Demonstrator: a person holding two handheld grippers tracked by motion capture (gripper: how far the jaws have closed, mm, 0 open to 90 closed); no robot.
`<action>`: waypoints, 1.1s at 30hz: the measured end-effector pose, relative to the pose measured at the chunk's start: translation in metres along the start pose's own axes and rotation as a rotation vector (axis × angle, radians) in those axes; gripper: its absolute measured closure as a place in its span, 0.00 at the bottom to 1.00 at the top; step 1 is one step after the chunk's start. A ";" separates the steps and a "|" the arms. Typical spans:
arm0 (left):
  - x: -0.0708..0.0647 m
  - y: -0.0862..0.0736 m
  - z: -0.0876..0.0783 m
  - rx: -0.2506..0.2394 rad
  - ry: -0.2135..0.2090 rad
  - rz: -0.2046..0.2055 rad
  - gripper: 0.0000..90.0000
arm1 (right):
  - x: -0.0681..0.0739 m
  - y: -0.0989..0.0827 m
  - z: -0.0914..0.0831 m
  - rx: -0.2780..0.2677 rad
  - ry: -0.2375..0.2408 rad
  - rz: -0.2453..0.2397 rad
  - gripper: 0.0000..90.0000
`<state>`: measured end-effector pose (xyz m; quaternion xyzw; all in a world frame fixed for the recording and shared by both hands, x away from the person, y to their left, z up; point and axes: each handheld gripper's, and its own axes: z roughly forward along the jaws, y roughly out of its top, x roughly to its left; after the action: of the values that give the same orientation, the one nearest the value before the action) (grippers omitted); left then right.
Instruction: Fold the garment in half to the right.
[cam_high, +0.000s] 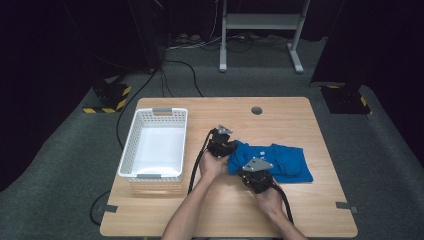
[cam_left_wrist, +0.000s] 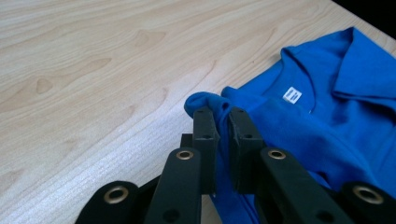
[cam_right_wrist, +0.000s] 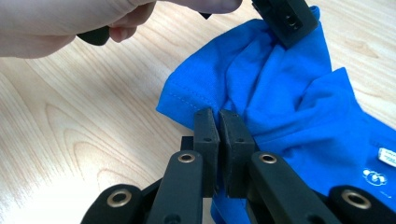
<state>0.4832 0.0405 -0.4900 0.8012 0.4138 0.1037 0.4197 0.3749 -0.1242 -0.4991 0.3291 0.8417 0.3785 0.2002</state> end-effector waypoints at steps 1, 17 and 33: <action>0.000 0.001 -0.001 -0.003 -0.002 0.001 0.92 | 0.000 0.001 -0.001 -0.002 -0.001 -0.002 0.96; 0.000 0.006 -0.009 0.001 -0.020 0.007 0.92 | -0.003 0.005 -0.011 -0.033 0.024 0.017 0.96; -0.003 0.020 -0.026 -0.013 -0.033 0.041 0.92 | -0.003 0.018 -0.024 -0.068 0.055 0.013 0.96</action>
<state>0.4797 0.0471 -0.4583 0.8082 0.3896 0.1020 0.4296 0.3699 -0.1293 -0.4699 0.3170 0.8314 0.4170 0.1854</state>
